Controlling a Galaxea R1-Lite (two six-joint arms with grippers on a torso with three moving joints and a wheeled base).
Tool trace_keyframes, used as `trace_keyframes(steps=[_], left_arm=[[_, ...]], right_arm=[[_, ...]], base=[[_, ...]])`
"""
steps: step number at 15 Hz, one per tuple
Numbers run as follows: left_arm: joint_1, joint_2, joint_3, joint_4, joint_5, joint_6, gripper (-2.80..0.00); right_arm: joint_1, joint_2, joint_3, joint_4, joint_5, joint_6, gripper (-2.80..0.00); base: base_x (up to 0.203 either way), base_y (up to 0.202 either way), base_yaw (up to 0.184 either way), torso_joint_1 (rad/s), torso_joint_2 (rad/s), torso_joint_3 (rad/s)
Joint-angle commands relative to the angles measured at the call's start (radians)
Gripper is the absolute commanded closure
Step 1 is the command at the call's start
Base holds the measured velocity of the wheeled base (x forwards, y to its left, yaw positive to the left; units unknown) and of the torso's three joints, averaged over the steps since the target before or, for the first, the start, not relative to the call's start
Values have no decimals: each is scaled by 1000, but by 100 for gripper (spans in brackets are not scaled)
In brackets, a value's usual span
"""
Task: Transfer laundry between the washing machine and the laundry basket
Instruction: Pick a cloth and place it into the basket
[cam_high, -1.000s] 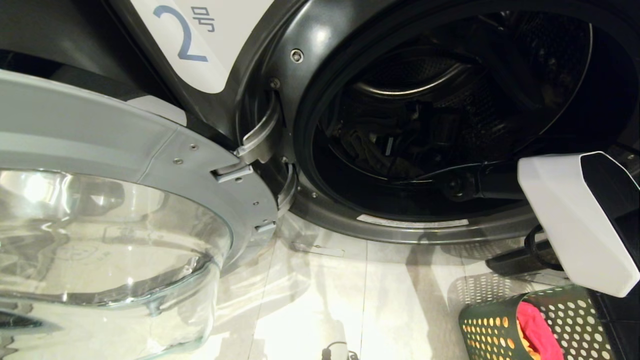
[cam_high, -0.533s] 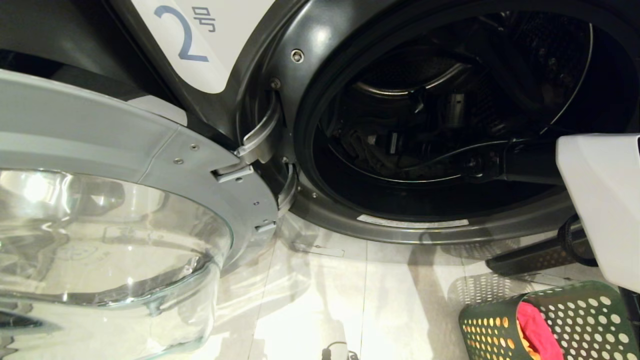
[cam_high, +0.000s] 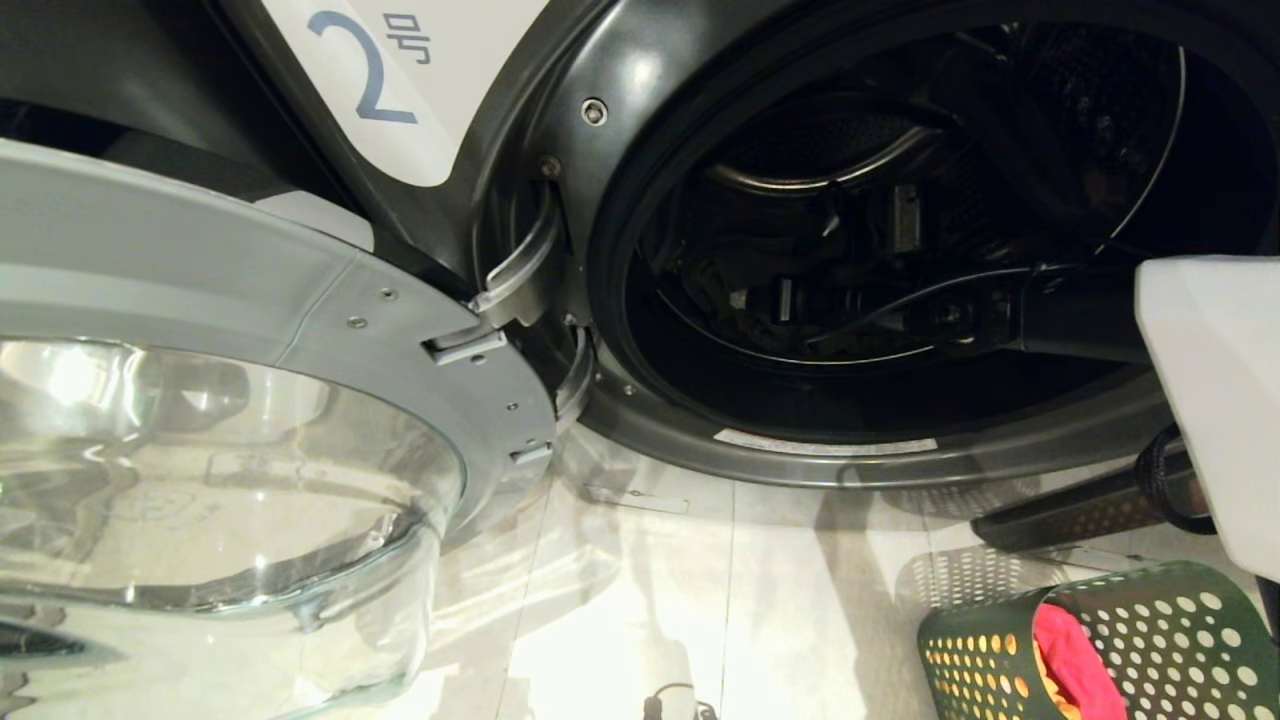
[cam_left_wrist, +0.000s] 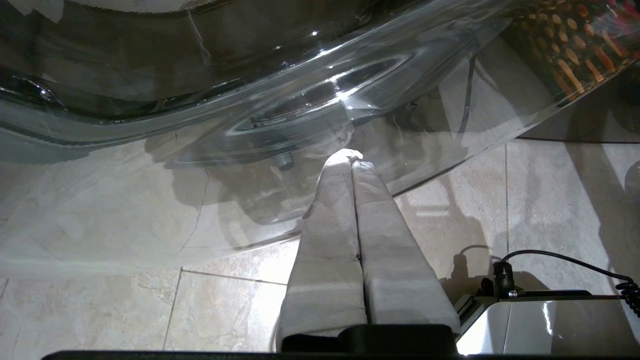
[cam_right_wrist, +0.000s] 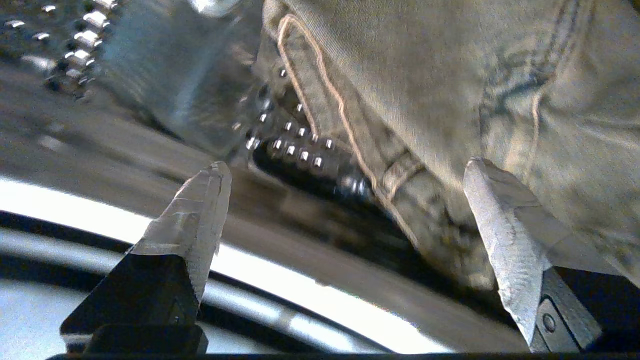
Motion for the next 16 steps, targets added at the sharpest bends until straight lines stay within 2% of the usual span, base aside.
trace_keyframes(steps=[1,5,9,16], left_arm=[[0,0,0,0,0,0,0],[0,0,0,0,0,0,0],[1,0,0,0,0,0,0],[0,0,0,0,0,0,0]], right_arm=[[12,77,1,-117,-8,-1,-280],[25,152,0,-213,-74,-61,-280],[35,202,-1,-327,-207,-151,-280],[18,214,-2,-333,-240,-155,-280]], base=[[0,0,0,0,0,0],[0,0,0,0,0,0],[0,0,0,0,0,0],[0,0,0,0,0,0]])
